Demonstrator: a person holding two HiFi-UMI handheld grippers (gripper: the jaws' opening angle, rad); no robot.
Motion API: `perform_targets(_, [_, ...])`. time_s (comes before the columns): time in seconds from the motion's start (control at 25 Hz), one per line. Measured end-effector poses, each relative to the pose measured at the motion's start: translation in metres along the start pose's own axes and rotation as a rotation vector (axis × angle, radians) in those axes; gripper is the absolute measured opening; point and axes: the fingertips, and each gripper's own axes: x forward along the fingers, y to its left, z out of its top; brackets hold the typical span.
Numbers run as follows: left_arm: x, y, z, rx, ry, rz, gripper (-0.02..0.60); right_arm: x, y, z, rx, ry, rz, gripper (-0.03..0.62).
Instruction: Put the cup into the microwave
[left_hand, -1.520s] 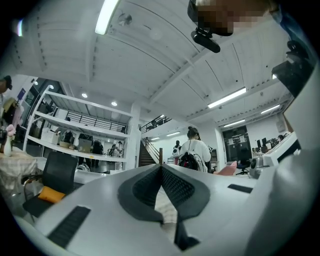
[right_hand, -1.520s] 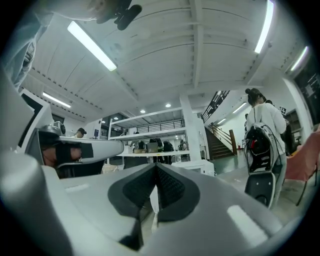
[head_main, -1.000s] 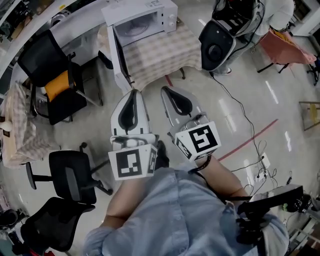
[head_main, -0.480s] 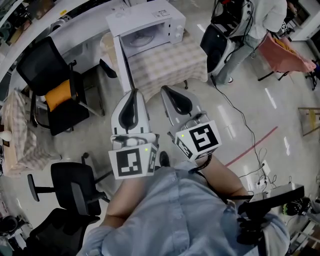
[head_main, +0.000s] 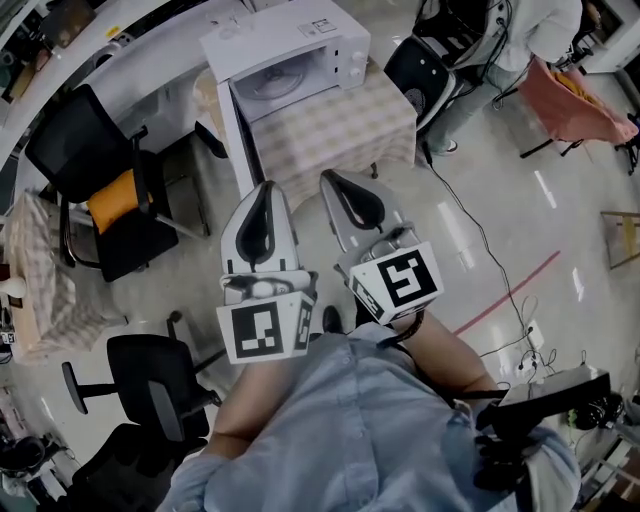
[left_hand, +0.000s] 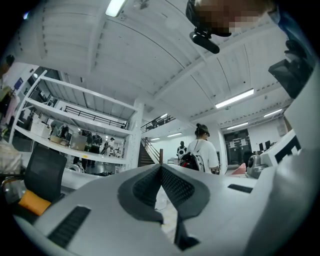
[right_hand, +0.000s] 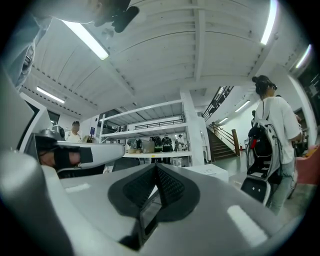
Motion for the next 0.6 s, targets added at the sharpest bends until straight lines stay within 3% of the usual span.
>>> perform_targets(0.4, [0.078,0.010,0.001,0.012,-0.032,0.073,0.006,0.064,-0.062,-0.004,0.003,0.016,0.057,0.002])
perform_targets(0.6, [0.124,0.011,-0.009,0.015,-0.010,0.110,0.006,0.093,-0.101,-0.006,0.024,0.023,0.086,0.002])
